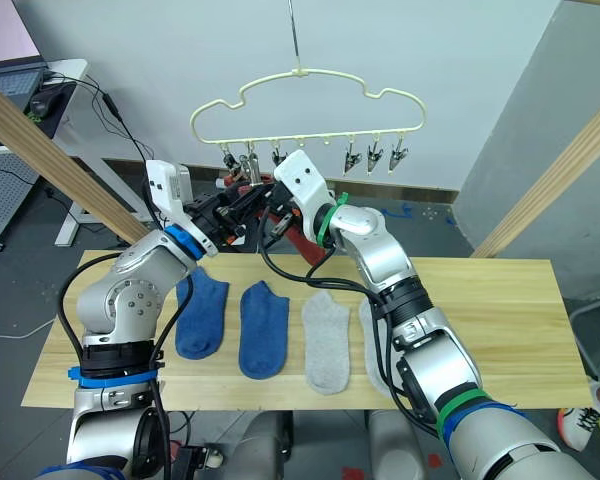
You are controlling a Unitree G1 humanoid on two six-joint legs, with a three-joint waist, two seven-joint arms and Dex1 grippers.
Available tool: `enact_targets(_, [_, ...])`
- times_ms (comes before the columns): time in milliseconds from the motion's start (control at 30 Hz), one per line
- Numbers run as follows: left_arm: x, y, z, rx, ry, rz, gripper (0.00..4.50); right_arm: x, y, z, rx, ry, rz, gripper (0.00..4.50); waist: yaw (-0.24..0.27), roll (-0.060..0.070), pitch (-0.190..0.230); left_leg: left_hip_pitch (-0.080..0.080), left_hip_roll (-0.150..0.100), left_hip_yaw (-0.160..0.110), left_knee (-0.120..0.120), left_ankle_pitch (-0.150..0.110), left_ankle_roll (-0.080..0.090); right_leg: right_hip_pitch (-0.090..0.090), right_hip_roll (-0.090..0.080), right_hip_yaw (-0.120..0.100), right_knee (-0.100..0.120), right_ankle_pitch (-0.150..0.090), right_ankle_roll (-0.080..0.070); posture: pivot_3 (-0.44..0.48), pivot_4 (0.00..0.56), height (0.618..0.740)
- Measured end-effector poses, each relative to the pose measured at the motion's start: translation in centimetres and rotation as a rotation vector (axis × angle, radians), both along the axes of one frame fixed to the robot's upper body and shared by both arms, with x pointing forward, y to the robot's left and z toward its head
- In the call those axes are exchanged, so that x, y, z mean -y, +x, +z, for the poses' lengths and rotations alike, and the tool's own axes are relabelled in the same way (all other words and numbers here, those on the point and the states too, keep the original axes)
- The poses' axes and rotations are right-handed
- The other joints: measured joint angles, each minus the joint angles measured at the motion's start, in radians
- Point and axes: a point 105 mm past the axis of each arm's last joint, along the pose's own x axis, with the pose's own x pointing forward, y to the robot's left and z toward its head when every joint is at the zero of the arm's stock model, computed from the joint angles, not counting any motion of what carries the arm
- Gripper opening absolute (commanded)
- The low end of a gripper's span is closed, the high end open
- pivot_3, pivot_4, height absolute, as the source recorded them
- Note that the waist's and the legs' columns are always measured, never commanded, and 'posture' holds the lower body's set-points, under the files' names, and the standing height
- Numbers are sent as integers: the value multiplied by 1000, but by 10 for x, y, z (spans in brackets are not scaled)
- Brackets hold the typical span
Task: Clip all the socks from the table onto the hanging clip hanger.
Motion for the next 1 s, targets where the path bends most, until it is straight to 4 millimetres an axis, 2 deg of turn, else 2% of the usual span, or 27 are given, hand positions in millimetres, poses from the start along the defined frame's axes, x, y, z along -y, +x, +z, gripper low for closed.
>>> enact_targets(100, [-1, -1, -1, 15, 19, 17, 2528, 1, 0, -1, 3, -10, 6, 2169, 0, 0, 0, 0, 0, 0, 0, 0, 0, 0, 0, 0, 0, 0, 0, -184, 307, 740])
enact_targets(233, [-8, -2, 1, 86, 71, 95, 2528, 8, -4, -10, 25, -70, 18, 2169, 0, 0, 0, 0, 0, 1, 0, 0, 0, -1, 0, 0, 0, 0, 0, -192, 307, 740])
enact_targets(367, [-11, -7, -6, 176, 178, 181, 2528, 34, -8, -29, 42, -145, 6, 2169, 2, 0, 0, -1, 0, 1, 0, 0, 0, -1, 0, 1, -1, 0, 0, -192, 307, 740])
enact_targets(433, [-6, -11, -12, 209, 226, 187, 2528, 47, -10, -31, 63, -171, -4, 2169, 2, 0, 0, -1, 0, 1, 0, 0, 0, -1, 0, 1, 0, 0, 0, -193, 309, 740])
enact_targets(700, [28, -15, -8, 349, 255, 221, 2528, 82, -39, -8, 161, -196, -3, 2169, -1, 0, 0, -1, 0, 1, 1, 0, 0, -1, 0, 1, 0, 0, -1, -225, 320, 740])
enact_targets(867, [37, 1, -16, 343, 257, 310, 2528, 94, -52, 1, 162, -203, -11, 2169, -3, 0, 0, -1, 0, 1, 2, 0, 0, -1, 0, 1, 0, 1, -1, -261, 322, 740])
enact_targets(1000, [38, 11, -10, 369, 246, 366, 2528, 100, -55, 7, 161, -212, -29, 2169, -3, 0, 0, -1, 0, 1, 2, 0, 0, 0, 0, 1, 0, 1, -1, -272, 322, 740])
